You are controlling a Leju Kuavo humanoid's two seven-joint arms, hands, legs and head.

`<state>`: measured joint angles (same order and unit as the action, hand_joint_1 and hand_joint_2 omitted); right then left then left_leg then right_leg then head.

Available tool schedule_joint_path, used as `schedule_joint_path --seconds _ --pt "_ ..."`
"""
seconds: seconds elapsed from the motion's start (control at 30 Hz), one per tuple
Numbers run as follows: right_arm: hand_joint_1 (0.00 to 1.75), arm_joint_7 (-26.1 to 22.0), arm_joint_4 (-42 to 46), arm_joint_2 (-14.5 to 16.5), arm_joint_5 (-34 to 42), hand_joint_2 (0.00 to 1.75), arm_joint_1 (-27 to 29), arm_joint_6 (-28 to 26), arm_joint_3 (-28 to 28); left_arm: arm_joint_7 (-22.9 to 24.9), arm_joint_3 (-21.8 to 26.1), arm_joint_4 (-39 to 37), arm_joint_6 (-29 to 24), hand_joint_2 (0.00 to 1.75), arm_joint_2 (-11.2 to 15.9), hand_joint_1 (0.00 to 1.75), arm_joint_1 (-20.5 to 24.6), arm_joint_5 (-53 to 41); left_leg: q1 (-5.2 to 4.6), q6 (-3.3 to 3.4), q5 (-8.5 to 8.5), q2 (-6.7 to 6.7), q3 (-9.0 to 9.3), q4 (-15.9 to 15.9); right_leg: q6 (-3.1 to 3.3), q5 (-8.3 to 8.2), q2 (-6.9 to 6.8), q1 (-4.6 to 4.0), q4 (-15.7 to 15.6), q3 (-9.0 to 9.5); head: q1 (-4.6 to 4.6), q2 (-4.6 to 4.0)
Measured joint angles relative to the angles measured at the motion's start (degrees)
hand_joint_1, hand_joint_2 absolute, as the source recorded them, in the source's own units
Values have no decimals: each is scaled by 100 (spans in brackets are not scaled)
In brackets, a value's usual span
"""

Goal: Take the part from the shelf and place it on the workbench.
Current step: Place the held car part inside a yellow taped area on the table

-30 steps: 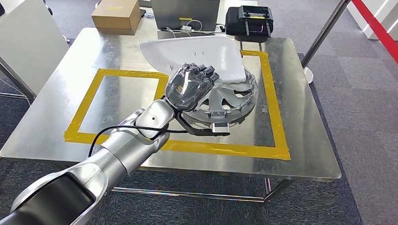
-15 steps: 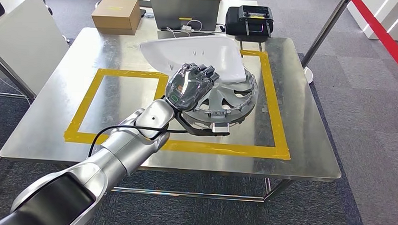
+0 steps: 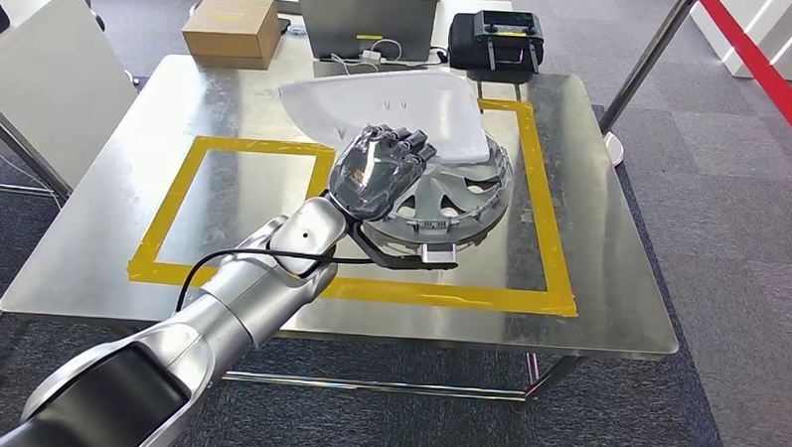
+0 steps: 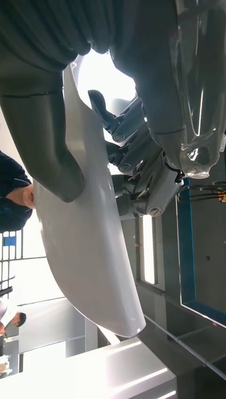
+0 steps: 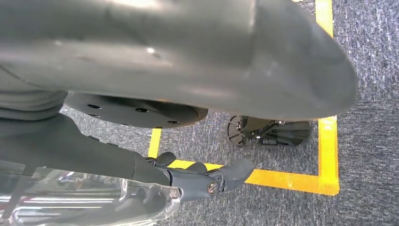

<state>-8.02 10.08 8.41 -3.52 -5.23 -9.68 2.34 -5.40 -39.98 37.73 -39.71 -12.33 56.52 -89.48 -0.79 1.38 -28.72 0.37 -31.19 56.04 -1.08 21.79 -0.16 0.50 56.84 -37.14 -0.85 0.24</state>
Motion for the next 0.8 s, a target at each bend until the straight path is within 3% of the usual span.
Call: schedule_joint_path --seconds 0.8 --pt "0 0 0 0 0 0 0 0 0 0 0 0 0 175 0 175 0 0 1 -7 8 0 -7 0 9 -6 0 -1 6 -10 0 0"
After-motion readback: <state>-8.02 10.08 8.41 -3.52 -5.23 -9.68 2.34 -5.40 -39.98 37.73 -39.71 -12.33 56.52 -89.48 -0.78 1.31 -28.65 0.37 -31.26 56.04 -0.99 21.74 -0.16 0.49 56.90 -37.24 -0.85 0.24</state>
